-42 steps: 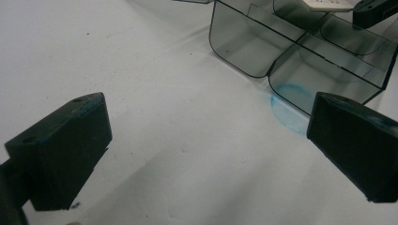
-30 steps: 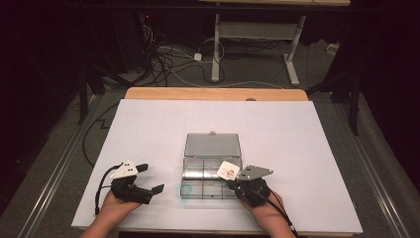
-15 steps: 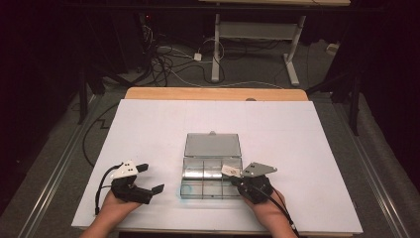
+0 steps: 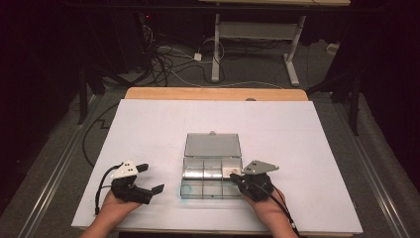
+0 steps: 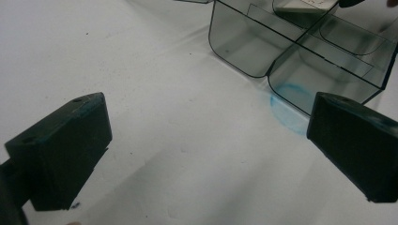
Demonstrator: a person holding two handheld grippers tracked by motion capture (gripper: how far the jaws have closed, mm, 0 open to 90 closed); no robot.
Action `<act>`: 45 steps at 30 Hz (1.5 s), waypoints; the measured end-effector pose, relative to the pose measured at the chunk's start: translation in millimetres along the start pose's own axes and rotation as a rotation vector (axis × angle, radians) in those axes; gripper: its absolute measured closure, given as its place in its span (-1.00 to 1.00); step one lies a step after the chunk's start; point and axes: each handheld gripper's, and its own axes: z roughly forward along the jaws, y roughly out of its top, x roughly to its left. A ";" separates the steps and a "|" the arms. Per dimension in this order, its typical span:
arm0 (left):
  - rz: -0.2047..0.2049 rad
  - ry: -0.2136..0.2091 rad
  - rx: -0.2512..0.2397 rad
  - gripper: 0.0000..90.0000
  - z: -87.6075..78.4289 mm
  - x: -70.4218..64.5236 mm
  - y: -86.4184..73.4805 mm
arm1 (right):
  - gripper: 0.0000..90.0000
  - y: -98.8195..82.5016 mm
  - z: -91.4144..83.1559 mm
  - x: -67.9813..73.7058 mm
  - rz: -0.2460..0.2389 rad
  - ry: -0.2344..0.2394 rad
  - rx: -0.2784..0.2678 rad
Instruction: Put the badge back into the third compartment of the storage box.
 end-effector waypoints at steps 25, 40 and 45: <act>-0.004 0.002 0.000 -1.00 -0.1 0.2 0.0 | 1.00 -17.4 -47.9 -22.1 0.080 -0.024 -0.116; -0.063 0.016 0.027 -1.00 2.0 4.6 2.3 | 0.38 -45.4 -48.2 -44.9 0.126 -0.075 -0.082; -0.060 0.032 0.045 -1.00 3.8 3.5 3.5 | -0.20 -47.9 -43.9 -47.8 0.123 -0.095 -0.084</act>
